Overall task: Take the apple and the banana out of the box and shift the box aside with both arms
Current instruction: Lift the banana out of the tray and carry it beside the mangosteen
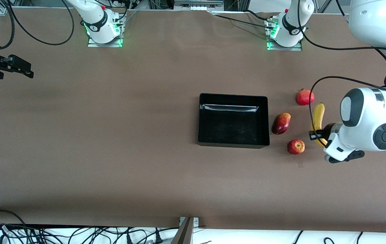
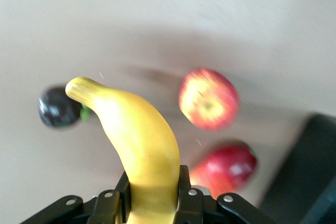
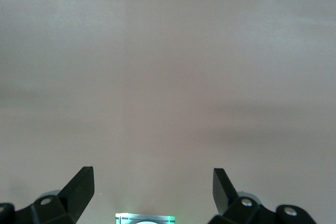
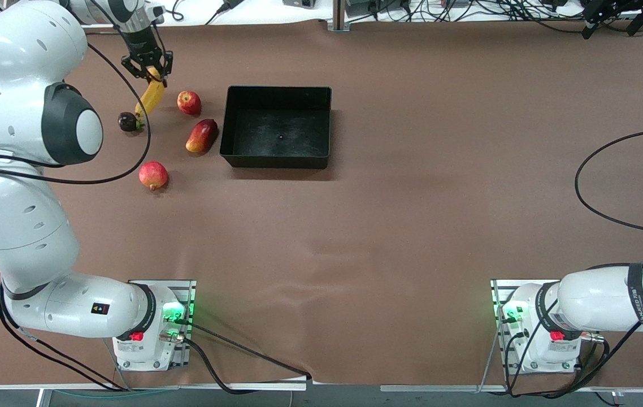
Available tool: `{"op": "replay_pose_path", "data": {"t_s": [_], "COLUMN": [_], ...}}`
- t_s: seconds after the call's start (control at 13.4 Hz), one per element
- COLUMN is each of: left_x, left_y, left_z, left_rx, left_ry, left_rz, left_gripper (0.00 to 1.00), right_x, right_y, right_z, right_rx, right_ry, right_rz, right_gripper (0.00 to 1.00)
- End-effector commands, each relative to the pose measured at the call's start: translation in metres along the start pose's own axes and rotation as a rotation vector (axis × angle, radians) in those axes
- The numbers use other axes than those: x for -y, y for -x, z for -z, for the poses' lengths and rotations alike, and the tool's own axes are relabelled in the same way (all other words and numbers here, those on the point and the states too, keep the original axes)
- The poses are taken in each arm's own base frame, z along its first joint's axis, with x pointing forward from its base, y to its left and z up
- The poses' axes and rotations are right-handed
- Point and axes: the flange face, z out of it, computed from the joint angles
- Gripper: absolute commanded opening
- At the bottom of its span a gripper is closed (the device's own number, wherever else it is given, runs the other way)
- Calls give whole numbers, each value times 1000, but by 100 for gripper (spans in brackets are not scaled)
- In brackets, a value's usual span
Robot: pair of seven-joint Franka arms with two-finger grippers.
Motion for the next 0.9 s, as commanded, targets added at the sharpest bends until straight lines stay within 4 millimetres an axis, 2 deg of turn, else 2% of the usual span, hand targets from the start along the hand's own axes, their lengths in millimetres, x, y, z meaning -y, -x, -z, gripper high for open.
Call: {"op": "replay_pose_path", "data": {"t_s": [0.0,0.15,0.3,0.45,0.52,0.6,0.75,0.82], "left_x": [1,0,3,8,8,8,7,6], "left_y": [-22,-32,-37,-44,-45,-45,-46,-47], "left_z": [-46,-71,-85,-92,-97,-99,-105,-106], "left_rx": [-45,-61,-66,-96,-95,-92,-86,-94], "left_ry": [-18,-33,-30,-26,-29,-32,-38,-40], "left_rz": [-30,-17,-10,-2,-5,-8,-15,-15], "left_gripper": [0,0,0,0,0,0,28,28], "right_x": [0,0,2,16,30,32,42,47], "right_y": [2,2,-1,-4,-19,-33,-48,-55], "right_z": [3,3,-6,-25,-42,-59,-64,-72], "right_rx": [4,4,30,119,126,130,71,63], "right_ry": [-18,-18,-20,-16,1,-10,-12,-32], "right_rz": [4,1,4,24,51,51,58,23], "right_gripper": [100,100,100,100,100,100,100,100]}}
